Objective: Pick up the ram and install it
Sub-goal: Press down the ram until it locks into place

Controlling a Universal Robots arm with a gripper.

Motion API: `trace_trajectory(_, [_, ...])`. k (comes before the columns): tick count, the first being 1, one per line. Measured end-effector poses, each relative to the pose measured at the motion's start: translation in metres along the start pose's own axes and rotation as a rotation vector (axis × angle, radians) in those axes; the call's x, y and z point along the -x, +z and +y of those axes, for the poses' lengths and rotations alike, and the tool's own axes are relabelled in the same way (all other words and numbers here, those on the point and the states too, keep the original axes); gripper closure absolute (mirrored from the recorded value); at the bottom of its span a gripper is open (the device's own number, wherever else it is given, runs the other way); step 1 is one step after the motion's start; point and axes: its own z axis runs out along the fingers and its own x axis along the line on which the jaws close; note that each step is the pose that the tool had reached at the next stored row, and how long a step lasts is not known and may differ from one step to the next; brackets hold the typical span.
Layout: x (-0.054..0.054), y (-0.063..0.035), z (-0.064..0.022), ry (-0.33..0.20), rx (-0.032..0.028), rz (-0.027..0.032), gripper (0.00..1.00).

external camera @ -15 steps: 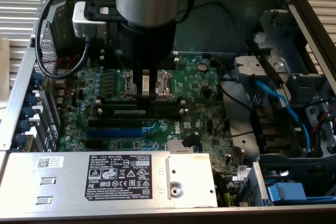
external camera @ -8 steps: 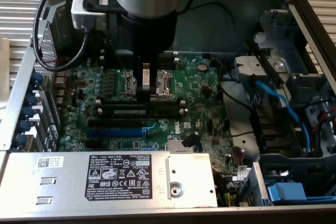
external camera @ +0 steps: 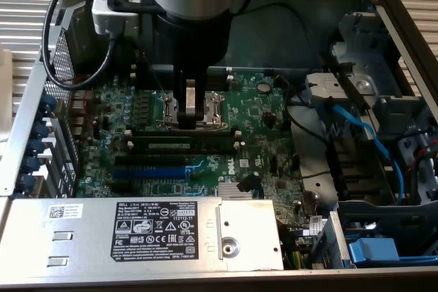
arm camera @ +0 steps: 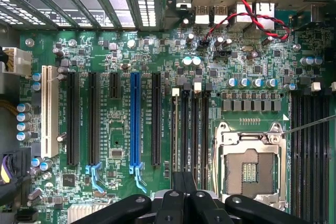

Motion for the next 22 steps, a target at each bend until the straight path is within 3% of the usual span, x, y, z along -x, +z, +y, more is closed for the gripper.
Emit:
trace_trajectory(11, [0.0000,0.0000,0.0000,0.011,-0.0003,-0.0001,0.90])
trace_trajectory(22, [0.0000,0.0000,0.0000,0.173,-0.0060,-0.0020,0.90])
